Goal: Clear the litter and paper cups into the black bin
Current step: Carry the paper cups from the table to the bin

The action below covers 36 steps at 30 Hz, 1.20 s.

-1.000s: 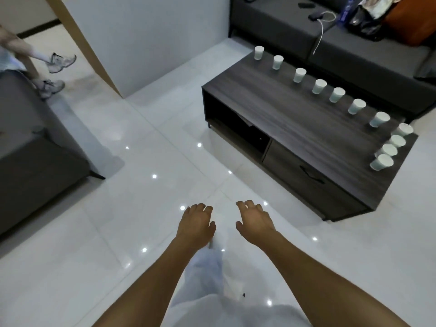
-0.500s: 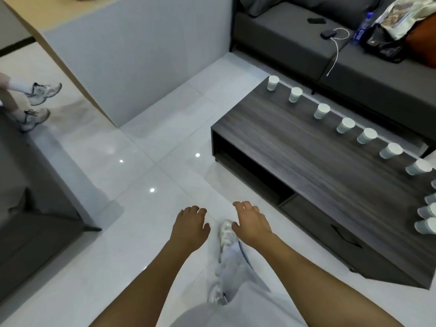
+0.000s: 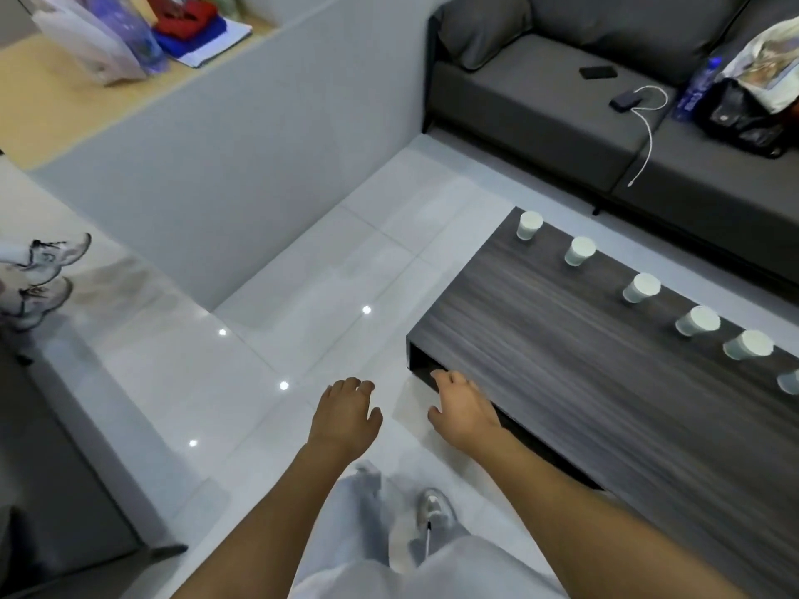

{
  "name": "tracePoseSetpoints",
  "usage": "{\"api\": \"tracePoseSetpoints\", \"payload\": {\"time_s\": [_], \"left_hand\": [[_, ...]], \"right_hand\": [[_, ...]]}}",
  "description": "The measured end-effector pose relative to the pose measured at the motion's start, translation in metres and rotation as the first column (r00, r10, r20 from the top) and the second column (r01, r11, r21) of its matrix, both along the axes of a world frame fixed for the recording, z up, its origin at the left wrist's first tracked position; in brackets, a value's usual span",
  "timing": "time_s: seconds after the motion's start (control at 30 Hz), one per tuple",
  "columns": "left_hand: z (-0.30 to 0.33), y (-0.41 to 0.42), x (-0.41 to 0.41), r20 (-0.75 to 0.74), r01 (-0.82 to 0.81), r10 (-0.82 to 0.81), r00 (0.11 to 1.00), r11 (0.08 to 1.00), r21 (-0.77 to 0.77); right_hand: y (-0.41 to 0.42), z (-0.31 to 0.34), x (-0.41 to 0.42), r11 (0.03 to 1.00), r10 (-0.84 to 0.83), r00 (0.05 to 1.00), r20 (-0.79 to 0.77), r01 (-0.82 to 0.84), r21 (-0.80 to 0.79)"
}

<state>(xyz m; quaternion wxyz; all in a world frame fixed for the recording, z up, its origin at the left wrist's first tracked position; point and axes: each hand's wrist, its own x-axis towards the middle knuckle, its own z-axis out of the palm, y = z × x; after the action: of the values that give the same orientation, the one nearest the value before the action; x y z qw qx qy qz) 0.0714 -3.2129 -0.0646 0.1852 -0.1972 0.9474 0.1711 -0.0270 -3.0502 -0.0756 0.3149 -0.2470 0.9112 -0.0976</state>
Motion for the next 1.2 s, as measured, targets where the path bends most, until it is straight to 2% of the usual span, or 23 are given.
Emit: {"api": "tracePoseSetpoints", "payload": {"time_s": [0.23, 0.33, 0.5, 0.7, 0.93, 1.2], "left_hand": [[-0.008, -0.124, -0.105, 0.016, 0.134, -0.134, 0.991, 0.991, -0.021], [-0.006, -0.178, -0.151, 0.015, 0.224, -0.224, 0.975, 0.974, -0.029], [0.001, -0.233, -0.226, 0.02, 0.353, -0.353, 0.936, 0.935, -0.034], [-0.003, -0.24, -0.33, 0.023, 0.524, -0.524, 0.851, 0.851, -0.006], [-0.011, -0.223, -0.483, 0.022, 0.644, -0.644, 0.765, 0.765, -0.011], [-0.011, -0.177, -0.63, 0.068, 0.789, -0.788, 0.612, 0.615, 0.021]], "right_hand": [[-0.111, -0.012, -0.091, 0.981, -0.189, 0.981, 0.047, 0.191, -0.032], [-0.154, -0.013, -0.122, 0.939, -0.334, 0.939, 0.082, 0.339, -0.062], [-0.195, -0.011, -0.162, 0.879, -0.467, 0.877, 0.115, 0.474, -0.048], [-0.205, -0.016, -0.23, 0.781, -0.617, 0.775, 0.139, 0.624, -0.011], [-0.191, -0.028, -0.355, 0.669, -0.735, 0.663, 0.143, 0.743, -0.01], [-0.152, -0.022, -0.459, 0.505, -0.85, 0.5, 0.168, 0.863, -0.016]]}}
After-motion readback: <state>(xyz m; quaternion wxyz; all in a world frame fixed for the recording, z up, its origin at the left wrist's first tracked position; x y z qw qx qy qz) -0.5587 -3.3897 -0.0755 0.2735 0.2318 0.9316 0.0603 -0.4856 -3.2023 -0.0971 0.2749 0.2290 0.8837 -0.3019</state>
